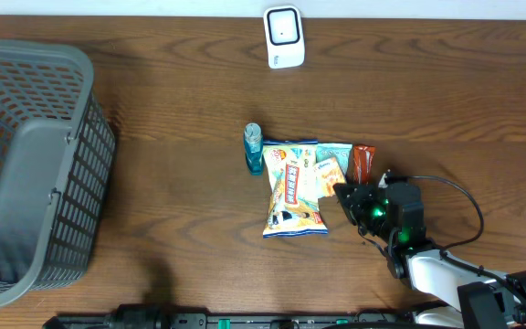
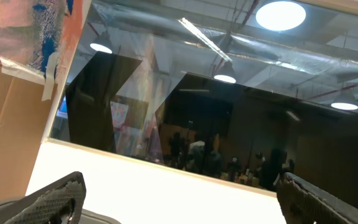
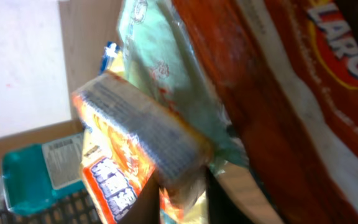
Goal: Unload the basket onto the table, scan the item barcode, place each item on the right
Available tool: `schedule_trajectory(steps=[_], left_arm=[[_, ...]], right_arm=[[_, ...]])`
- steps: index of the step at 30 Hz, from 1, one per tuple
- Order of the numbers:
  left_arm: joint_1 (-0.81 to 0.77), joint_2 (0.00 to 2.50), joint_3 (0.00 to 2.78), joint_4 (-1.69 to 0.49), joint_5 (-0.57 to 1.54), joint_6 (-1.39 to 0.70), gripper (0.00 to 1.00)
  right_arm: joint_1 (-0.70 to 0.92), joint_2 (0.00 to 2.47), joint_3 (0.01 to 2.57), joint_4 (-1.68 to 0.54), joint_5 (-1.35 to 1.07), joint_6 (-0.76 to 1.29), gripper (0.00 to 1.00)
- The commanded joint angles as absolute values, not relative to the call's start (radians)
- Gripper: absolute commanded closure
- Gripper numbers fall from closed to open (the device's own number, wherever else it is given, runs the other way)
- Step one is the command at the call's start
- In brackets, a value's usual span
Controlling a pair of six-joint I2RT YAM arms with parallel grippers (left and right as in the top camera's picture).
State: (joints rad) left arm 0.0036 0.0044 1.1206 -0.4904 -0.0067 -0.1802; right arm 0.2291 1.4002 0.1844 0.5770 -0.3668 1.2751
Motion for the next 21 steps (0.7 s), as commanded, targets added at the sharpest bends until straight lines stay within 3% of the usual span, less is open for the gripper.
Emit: schedule_trajectory(steps=[1,21], left_arm=[[-0.001,0.004,1.118,-0.485,-0.019,-0.181,0.02],[-0.001,0.004,1.118,-0.485,-0.019,-0.181,0.02]], right_arm=[[0.236,1.405,0.196,0.547,-0.351,1.214,0.99],[0.236,1.399,0.196,0.439,-0.659,1.071,0.99]])
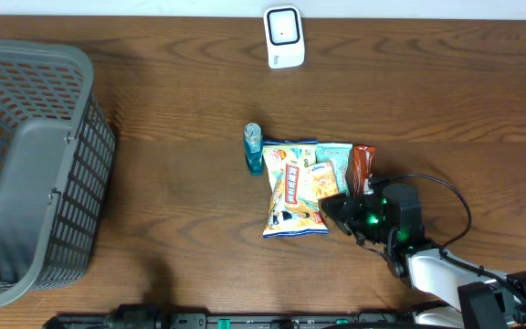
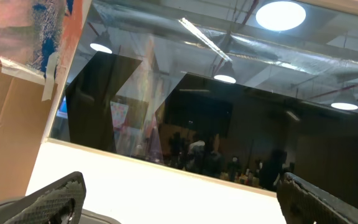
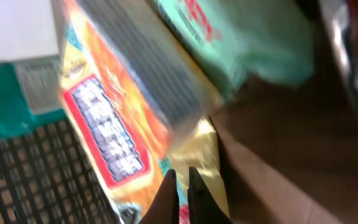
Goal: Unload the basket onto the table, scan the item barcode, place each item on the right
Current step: 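Grasp the Kleenex pack with the right gripper and pull it right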
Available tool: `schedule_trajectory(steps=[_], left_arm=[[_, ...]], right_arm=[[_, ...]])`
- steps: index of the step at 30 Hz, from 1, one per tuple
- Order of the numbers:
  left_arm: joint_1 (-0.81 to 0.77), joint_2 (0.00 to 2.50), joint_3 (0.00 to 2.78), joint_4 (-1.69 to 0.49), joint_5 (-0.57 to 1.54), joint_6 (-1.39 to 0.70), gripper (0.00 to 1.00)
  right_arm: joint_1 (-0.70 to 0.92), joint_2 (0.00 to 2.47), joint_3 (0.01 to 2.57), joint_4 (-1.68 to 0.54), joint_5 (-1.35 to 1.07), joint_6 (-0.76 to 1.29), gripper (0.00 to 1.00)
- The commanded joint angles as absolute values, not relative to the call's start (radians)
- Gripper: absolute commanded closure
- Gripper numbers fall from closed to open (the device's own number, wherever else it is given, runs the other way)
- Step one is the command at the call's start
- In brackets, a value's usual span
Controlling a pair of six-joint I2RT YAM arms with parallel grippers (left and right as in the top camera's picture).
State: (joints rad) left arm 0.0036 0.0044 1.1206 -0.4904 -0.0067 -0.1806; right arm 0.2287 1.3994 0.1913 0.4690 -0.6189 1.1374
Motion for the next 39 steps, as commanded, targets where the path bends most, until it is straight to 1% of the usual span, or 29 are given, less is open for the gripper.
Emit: schedule_trajectory(steps=[1,5,10,12,15,17,19,20,21,22,24,26,27,28,31,32,33,37,39], left_arm=[[-0.001,0.004,1.118,-0.485,-0.019,-0.181,0.02],[-0.001,0.004,1.118,-0.485,-0.019,-0.181,0.02],[-0.001,0.004,1.116,-0.485,-0.019,-0.181,0.02],[-0.001,0.004,1.116,-0.486,-0.019,-0.181,0.02],[-0.001,0.004,1.116,-0.486,-0.019,-0.181,0.02],[-0.001,0.004,1.116,-0.486,-0.019,-0.181,0.02],[-0.001,0.004,1.116,-0.486,-0.019,-0.181,0.02],[-0.001,0.004,1.116,-0.486,-0.019,-0.181,0.02],[-0.001,0.004,1.116,-0.486,-0.019,-0.181,0.02],[-0.001,0.004,1.116,-0.487,-0.019,-0.181,0.02],[-0.001,0.004,1.116,-0.486,-0.019,-0.181,0.02],[-0.001,0.004,1.116,-0.486,-0.019,-0.181,0.02],[-0.001,0.004,1.116,-0.486,-0.019,-0.181,0.02],[-0.001,0.004,1.116,-0.486,-0.019,-0.181,0.02],[-0.001,0.004,1.116,-0.486,-0.019,-0.181,0.02],[-0.001,0.004,1.116,-0.486,-0.019,-0.181,0.02],[-0.001,0.004,1.116,-0.486,-0.019,-0.181,0.02],[-0.001,0.004,1.116,-0.486,-0.019,-0.181,0.02],[-0.001,0.004,1.116,-0.486,-0.019,-0.181,0.02]], right_arm=[[0.235,1.394,0.196,0.418,-0.645,1.064,0.99],[0.234,1.335,0.196,0.403,-0.633,1.039,0.99],[0.237,1.172,0.197,0.358,-0.635,1.029,0.98],[0.237,1.082,0.206,0.294,-0.627,1.005,0.98],[0.237,0.946,0.261,0.111,-0.588,0.887,0.92],[0.237,0.883,0.324,-0.043,-0.527,0.772,0.76],[0.237,0.843,0.42,-0.236,-0.435,0.641,0.64],[0.237,0.839,0.461,-0.302,-0.4,0.591,0.56],[0.237,0.841,0.517,-0.373,-0.358,0.522,0.51],[0.237,0.852,0.554,-0.408,-0.335,0.479,0.46],[0.237,0.893,0.624,-0.444,-0.313,0.41,0.39],[0.237,0.959,0.67,-0.443,-0.32,0.376,0.27],[0.237,1.007,0.686,-0.436,-0.33,0.361,0.24],[0.237,1.05,0.694,-0.429,-0.332,0.358,0.24],[0.237,1.183,0.701,-0.397,-0.351,0.333,0.41],[0.237,1.228,0.702,-0.38,-0.373,0.332,0.45],[0.237,1.272,0.702,-0.359,-0.4,0.332,0.47],[0.237,1.409,0.703,-0.271,-0.44,0.333,0.47],[0.237,1.459,0.706,-0.24,-0.482,0.333,0.5]])
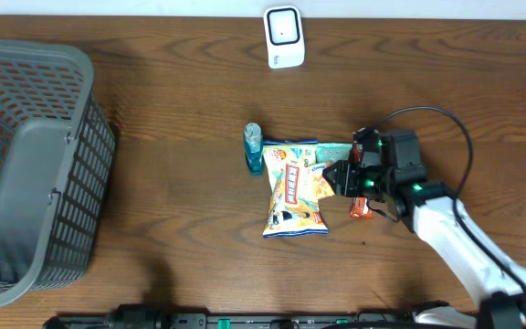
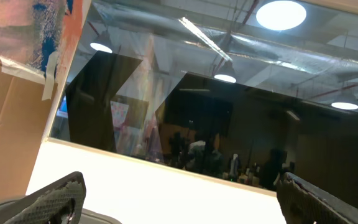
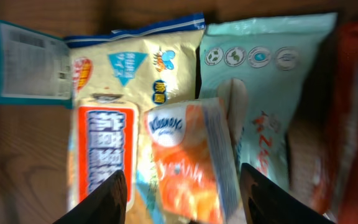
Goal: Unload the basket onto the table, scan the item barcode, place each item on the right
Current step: 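Grasp the Kleenex pack with the right gripper and pull it right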
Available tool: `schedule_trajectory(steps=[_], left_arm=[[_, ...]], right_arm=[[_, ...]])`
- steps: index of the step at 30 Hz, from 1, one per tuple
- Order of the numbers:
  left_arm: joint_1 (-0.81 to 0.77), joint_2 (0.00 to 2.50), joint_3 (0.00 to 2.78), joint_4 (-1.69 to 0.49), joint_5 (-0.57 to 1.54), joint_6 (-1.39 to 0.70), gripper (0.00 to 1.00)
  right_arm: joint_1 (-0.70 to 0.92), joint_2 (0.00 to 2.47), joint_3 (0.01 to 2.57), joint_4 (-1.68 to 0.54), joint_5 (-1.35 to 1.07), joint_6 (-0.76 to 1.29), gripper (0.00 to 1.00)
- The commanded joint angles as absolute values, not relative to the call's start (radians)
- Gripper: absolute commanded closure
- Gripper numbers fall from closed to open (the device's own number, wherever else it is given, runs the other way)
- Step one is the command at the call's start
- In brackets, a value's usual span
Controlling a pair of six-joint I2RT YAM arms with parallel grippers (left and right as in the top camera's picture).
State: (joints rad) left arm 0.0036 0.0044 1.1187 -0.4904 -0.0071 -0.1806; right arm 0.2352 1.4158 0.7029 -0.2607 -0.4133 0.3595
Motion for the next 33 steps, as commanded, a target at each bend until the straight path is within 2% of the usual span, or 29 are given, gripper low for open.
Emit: schedule_trajectory(steps=[1,6,15,17,20,26,30,33], left_arm=[[-0.001,0.004,1.116,-0.486,-0.019,-0.181,0.02],[-0.001,0.004,1.116,-0.486,-0.019,-0.181,0.02],[-0.001,0.004,1.116,-0.486,-0.019,-0.181,0.02],[-0.001,0.004,1.116,-0.486,-0.019,-0.181,0.02],[-0.001,0.004,1.116,-0.485,-0.019,-0.181,0.02],[-0.001,0.004,1.116,-0.485,-0.019,-0.181,0.02],[-0.001,0.004,1.116,-0.485,-0.019,-0.181,0.02],[-0.001,0.004,1.116,-0.485,-0.019,-0.18,0.02]], right_arm=[[0.237,1.473,0.706,-0.229,-0.496,0.336,0.51],[0.239,1.486,0.706,-0.217,-0.476,0.336,0.5],[0.338,1.543,0.706,-0.21,-0.282,0.372,0.51],[0.354,1.575,0.706,-0.21,-0.247,0.382,0.55],[0.352,1.633,0.706,-0.217,-0.21,0.416,0.68],[0.329,1.697,0.706,-0.211,-0.234,0.44,0.85],[0.298,1.662,0.715,-0.191,-0.41,0.389,0.9],[0.254,1.608,0.727,-0.195,-0.631,0.305,0.93]])
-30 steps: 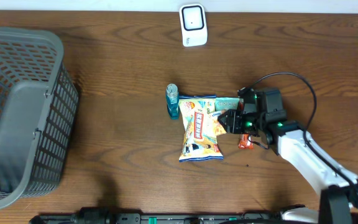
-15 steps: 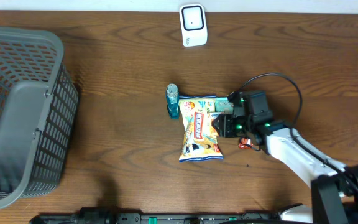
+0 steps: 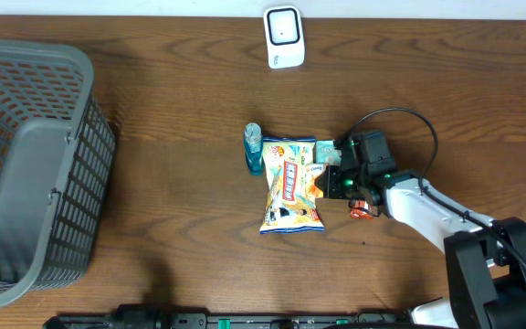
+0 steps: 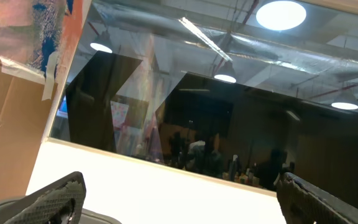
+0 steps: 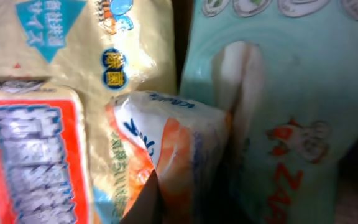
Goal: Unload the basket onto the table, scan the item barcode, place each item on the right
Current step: 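Grasp the Kleenex pack with the right gripper and pull it right, then lift the orange Kleenex pack with the right gripper above the items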
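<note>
A pile of items lies mid-table: a yellow snack bag (image 3: 290, 190), a teal bag (image 3: 330, 149), an orange tissue pack (image 3: 322, 181) on top, and a red bar (image 3: 362, 209). My right gripper (image 3: 335, 180) is down on the pile. In the right wrist view its fingers (image 5: 143, 200) pinch the orange tissue pack (image 5: 173, 149), with the teal bag (image 5: 284, 93) beside it. The white scanner (image 3: 283, 37) stands at the far edge. My left gripper (image 4: 182, 194) is open and faces the ceiling, holding nothing.
A grey basket (image 3: 27, 164) fills the left side. A blue-green bottle (image 3: 253, 148) stands just left of the pile. The right arm's cable (image 3: 414, 128) loops over the table behind the gripper.
My right gripper was open just above the pile; now it is lower and a little to the left, shut on the orange tissue pack. The yellow bag has shifted slightly. The left arm is unchanged.
First my right gripper sat low at the pile's front right, jaws nearly together, with the red bar upright beside the teal bag. Later it hung open over the pile and the red bar lay nearer the front. Now it grips the orange tissue pack.
</note>
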Available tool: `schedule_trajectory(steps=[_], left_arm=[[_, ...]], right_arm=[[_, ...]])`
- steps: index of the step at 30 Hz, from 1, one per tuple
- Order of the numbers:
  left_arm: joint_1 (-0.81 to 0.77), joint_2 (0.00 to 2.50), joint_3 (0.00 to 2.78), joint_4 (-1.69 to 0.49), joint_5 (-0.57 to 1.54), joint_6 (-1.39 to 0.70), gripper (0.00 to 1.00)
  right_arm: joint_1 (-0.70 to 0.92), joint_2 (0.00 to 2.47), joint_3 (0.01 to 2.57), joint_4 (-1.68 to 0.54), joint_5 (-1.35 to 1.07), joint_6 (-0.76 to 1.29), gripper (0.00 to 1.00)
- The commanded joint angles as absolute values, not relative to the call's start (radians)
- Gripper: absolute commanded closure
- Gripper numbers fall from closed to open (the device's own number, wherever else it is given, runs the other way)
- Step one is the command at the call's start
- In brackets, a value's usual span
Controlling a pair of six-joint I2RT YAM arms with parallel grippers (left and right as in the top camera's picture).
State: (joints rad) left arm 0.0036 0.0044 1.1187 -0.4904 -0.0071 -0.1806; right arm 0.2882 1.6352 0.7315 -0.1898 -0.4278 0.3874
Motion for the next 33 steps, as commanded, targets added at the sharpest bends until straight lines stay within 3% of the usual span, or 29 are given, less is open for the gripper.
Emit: schedule_trajectory(steps=[1,4,11,20,26,33], left_arm=[[-0.001,0.004,1.116,-0.485,-0.019,-0.18,0.02],[-0.001,0.004,1.116,-0.485,-0.019,-0.18,0.02],[-0.001,0.004,1.116,-0.485,-0.019,-0.18,0.02],[-0.001,0.004,1.116,-0.485,-0.019,-0.18,0.02],[-0.001,0.004,1.116,-0.487,-0.019,-0.181,0.02],[-0.001,0.004,1.116,-0.491,-0.019,-0.18,0.02]], right_arm=[[0.24,1.593,0.727,-0.195,-0.702,0.275,0.94],[0.183,1.555,0.727,-0.208,-0.979,0.139,0.99],[0.136,1.558,0.725,-0.203,-1.522,-0.187,0.99],[0.177,1.558,0.725,-0.108,-1.562,-0.284,0.99],[0.179,1.557,0.726,-0.027,-1.562,-0.051,0.99],[0.179,1.557,0.726,0.268,-1.562,0.5,0.99]])
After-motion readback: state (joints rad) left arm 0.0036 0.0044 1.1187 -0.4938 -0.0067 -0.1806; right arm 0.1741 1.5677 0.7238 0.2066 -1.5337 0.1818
